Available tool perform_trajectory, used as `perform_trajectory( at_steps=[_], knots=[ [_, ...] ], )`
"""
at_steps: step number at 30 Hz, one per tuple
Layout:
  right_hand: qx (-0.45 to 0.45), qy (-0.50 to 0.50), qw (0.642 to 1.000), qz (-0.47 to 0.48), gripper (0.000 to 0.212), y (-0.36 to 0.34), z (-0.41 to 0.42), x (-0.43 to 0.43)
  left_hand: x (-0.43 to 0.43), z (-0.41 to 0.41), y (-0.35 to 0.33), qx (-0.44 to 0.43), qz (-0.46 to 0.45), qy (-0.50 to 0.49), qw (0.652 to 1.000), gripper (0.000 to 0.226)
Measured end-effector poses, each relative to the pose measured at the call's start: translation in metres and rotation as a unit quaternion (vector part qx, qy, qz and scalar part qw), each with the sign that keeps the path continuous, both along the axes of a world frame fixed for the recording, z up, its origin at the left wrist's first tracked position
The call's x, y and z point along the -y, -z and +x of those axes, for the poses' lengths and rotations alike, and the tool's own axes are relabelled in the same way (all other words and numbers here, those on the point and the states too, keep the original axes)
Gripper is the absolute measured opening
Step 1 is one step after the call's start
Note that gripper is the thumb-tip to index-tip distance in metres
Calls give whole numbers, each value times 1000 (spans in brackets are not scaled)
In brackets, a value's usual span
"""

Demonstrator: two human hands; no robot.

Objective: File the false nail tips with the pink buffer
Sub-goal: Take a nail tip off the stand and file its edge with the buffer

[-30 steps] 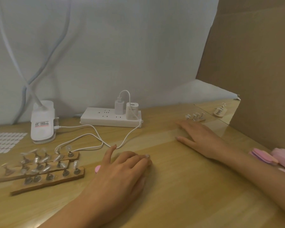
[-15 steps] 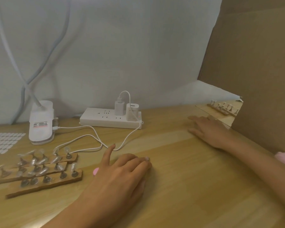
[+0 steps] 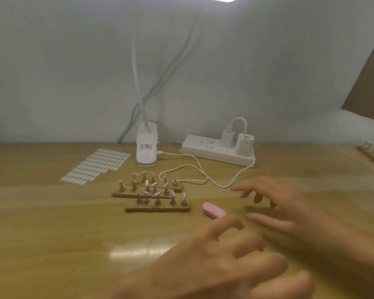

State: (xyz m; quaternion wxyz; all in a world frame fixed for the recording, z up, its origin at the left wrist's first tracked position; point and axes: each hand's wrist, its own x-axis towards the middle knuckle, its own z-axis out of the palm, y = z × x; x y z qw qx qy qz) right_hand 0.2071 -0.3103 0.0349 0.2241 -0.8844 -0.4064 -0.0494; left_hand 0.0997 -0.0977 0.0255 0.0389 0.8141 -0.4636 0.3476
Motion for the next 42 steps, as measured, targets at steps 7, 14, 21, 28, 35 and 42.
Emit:
perform_trajectory(
  at_steps=[7, 14, 21, 28, 35, 42],
  knots=[
    [-19, -22, 999, -41, 69, 14, -7, -48, -141, -6, 0, -231, -321, -267, 879, 72],
    [-57, -8, 997, 48, 48, 18, 2, -76, -147, 10, 11, -344, -278, -270, 855, 69],
    [-84, 27, 992, 92, 41, 14, 4, -81, -147, 10, 6, -356, -301, -237, 853, 53],
    [-320, 31, 906, 276, 17, 11, -1, -97, -145, -7, 0, -433, -284, -212, 829, 64],
    [-376, -9, 868, 324, 24, 20, -11, -105, -135, -8, 3, -438, -370, -170, 802, 60],
    [-367, -27, 868, 335, 23, 22, -14, -103, -131, -11, 11, -405, -400, -164, 805, 53]
  ],
)
